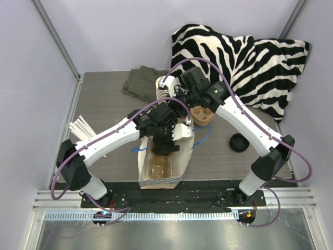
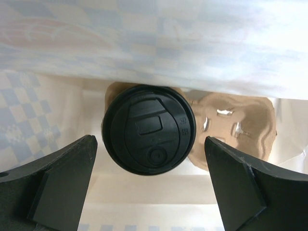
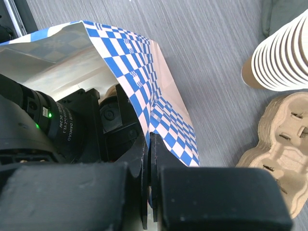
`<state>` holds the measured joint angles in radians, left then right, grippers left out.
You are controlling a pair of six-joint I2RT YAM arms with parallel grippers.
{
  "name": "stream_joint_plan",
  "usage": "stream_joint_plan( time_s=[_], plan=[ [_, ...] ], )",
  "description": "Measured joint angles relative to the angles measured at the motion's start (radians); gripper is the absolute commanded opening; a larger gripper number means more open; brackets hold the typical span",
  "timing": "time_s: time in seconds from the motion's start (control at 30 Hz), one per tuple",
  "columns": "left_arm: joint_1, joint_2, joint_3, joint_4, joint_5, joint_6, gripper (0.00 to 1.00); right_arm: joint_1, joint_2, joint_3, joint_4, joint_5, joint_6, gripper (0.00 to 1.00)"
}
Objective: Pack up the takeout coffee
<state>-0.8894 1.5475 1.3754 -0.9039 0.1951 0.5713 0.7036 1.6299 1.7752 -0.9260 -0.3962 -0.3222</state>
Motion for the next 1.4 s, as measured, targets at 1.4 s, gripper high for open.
stream_joint_plan(
  time_s=[1.4],
  plan=[
    [0.036,-0.088,0.007,0.038,0.138,-0.076,1.00,0.008,0.058,0.094,0.047,0.000,0.007,0.01]
  ],
)
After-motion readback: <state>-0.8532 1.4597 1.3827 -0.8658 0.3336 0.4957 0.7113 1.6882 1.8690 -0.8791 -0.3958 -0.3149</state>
